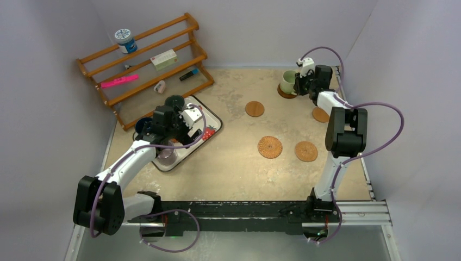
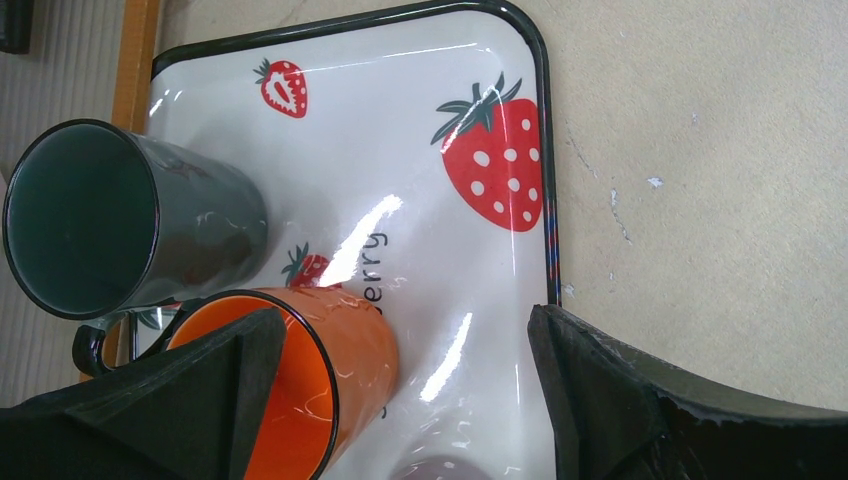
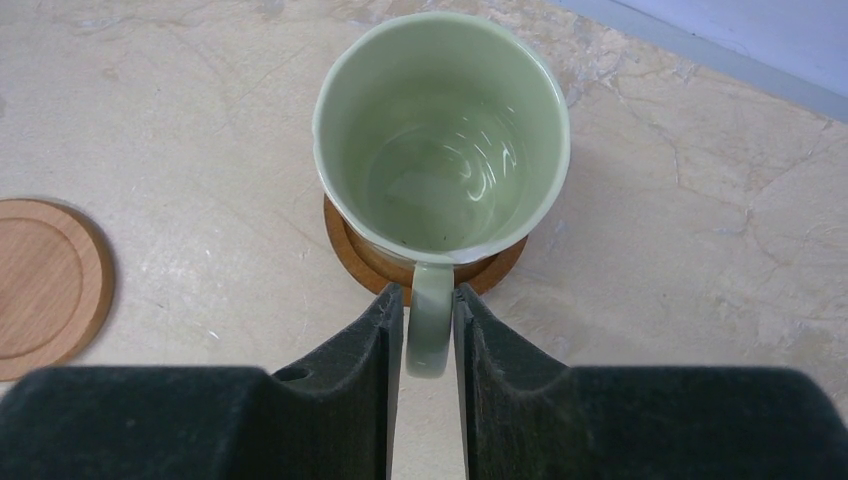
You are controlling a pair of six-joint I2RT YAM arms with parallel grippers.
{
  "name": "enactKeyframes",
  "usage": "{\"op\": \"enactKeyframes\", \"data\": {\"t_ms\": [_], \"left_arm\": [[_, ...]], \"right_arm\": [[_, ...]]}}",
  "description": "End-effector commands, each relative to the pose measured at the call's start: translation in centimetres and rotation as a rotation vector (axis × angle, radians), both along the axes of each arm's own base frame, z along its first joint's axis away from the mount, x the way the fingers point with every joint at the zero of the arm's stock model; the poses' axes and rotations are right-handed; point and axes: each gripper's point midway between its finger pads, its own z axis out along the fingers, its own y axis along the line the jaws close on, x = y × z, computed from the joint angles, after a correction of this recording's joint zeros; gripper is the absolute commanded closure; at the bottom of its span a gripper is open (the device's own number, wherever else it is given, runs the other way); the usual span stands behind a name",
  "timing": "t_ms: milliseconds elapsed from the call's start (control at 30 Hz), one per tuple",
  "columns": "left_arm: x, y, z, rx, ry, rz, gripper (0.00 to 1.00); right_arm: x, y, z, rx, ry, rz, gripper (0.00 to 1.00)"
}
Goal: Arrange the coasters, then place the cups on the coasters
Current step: Place the cup on the coaster.
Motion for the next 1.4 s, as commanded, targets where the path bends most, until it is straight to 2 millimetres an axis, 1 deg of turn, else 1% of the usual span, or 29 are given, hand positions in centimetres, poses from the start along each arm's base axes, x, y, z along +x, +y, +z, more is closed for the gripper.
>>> {"op": "enactKeyframes", "data": {"t_ms": [0, 167, 300, 467, 833, 1067, 1367], "left_arm": [[0.5, -0.2, 1.1, -0.029, -0.022, -0.004, 0.00], [0.5, -0.2, 1.1, -0.028, -0.022, -0.004, 0.00], [0.5, -0.2, 1.1, -0.029, -0.024, -0.004, 0.00], [0.5, -0.2, 1.1, -0.029, -0.022, -0.005, 0.00], [0.5, -0.2, 1.1, -0.028, -0.022, -0.004, 0.00], [0.5, -0.2, 1.1, -0.028, -0.021, -0.004, 0.00], [0.5, -0.2, 1.1, -0.028, -0.022, -0.004, 0.00]], "right_arm": [[0.6, -0.1, 0.8, -0.023, -0.017, 0.001, 0.73], [0.5, -0.1, 0.5, -0.025, -0.008, 0.003, 0.74], [0.2, -0.1, 0.8, -0.027, -0.010, 0.004, 0.80], [-0.1, -0.1, 1.5, -0.031, -0.028, -0.001, 0.84], [0.0, -0.5, 1.4, -0.044, -0.030, -0.020, 0.86], [-0.1, -0.8, 2.1, -0.051, -0.046, -0.032, 0.88], [-0.6, -0.7, 2.3, -0.051, -0.044, -0.031, 0.89]]}}
